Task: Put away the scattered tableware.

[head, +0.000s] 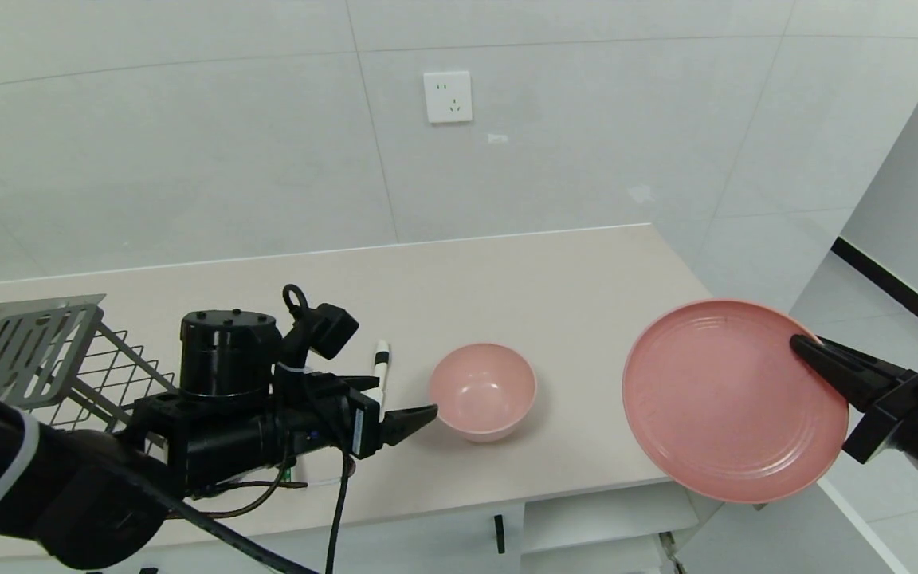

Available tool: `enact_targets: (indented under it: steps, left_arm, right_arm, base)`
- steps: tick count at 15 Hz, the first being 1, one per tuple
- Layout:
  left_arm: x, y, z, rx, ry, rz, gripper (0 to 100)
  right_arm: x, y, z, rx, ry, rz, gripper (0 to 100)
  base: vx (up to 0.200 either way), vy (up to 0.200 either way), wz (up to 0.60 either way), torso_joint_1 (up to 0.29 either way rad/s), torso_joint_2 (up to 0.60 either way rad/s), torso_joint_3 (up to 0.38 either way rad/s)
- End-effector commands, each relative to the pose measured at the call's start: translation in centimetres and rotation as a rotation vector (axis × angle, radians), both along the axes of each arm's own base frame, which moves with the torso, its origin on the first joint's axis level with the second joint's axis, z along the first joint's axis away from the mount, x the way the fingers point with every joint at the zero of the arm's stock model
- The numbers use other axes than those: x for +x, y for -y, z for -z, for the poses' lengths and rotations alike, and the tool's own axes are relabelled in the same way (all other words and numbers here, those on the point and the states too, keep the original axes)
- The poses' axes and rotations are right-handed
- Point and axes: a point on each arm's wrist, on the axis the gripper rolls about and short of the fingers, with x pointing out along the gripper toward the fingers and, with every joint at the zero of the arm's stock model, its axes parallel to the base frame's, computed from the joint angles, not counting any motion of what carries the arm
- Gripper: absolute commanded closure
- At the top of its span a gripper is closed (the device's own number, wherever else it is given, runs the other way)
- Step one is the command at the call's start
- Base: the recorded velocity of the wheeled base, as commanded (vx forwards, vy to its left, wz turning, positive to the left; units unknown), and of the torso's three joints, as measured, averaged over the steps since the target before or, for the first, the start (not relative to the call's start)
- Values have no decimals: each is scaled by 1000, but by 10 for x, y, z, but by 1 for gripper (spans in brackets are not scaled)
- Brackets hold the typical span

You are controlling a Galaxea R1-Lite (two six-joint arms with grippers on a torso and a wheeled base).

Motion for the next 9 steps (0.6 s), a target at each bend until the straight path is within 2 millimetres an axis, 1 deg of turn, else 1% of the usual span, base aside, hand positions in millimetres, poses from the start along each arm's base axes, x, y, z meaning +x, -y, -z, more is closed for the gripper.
enact_targets:
  steps: [1, 2, 6, 7, 8, 9]
  left_arm:
    - [11, 9, 7, 6, -13, 12, 0]
    - [16, 14, 9, 9, -14, 15, 0]
    - [37, 23, 34, 29, -62, 13, 0]
    - [38, 24, 34, 30, -64, 13, 0]
    - [47, 28, 38, 26, -61, 11, 0]
    - [51, 29, 40, 26, -64, 11, 0]
  right_arm:
    - [1, 0, 1, -1, -4, -1, 100]
    - [0, 0, 1, -2, -5, -1, 100]
    - [1, 0, 1, -4, -6, -1, 100]
    - [1, 0, 1, -4, -6, -1, 100]
    - [1, 0, 0, -2, 2, -1, 100]
    - [1, 0, 0, -2, 2, -1, 100]
  base:
    - [0, 0, 0, 0, 0, 0]
    - [0, 0, 0, 0, 0, 0]
    - [0, 0, 0, 0, 0, 0]
    - [0, 0, 0, 0, 0, 0]
    - [0, 0, 0, 0, 0, 0]
    - [0, 0, 0, 0, 0, 0]
